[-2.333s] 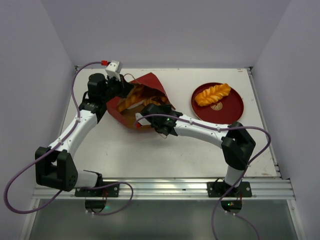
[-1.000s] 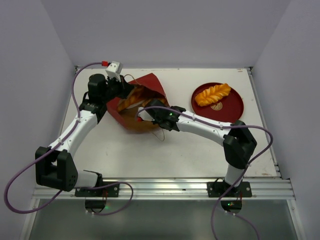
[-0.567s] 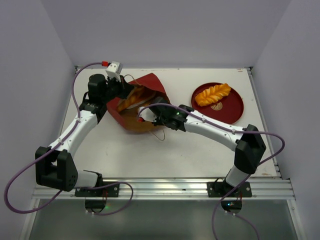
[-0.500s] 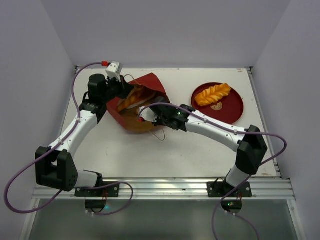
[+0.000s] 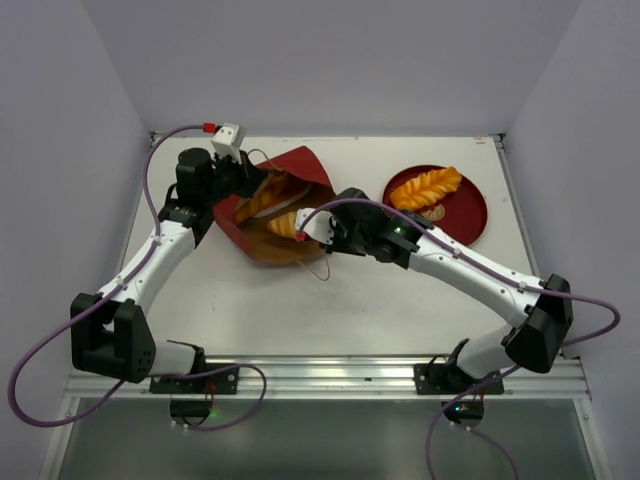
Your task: Take the fake bread out of the paper bag
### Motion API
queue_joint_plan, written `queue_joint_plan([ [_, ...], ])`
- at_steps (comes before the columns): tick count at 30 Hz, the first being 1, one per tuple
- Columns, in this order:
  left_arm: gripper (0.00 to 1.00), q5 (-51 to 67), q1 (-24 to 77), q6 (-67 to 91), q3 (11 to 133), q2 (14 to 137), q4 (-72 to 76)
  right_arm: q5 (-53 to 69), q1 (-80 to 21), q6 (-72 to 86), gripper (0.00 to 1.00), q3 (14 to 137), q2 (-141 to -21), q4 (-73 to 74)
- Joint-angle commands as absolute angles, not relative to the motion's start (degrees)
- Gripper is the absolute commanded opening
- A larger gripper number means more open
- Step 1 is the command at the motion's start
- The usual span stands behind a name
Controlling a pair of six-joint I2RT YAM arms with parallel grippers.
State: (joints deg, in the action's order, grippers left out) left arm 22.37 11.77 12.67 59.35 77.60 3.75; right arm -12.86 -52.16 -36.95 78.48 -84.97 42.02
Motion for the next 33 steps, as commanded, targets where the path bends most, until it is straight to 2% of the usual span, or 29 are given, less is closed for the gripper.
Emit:
queue_joint_plan([
  [1,0.0,21.3,12.0,12.4,59.5,77.2,4.9,-8.9,-50.8,-35.8,0.0,76.5,-78.9,42.4],
  [18,0.0,18.8,12.0,11.4,60.0,78.5,3.7,5.3,-36.9,-35.6,0.0,69.8,-54.6,50.2],
  [25,0.0,18.4,12.0,10.9,60.2,78.3,3.0,-2.4,-27.0,-32.6,0.0,66.0,-46.9,48.8],
  [33,0.0,19.0,12.0,10.8,59.8,77.5,3.0,-6.8,-11.5,-28.1,0.0,56.8,-48.9,42.2],
])
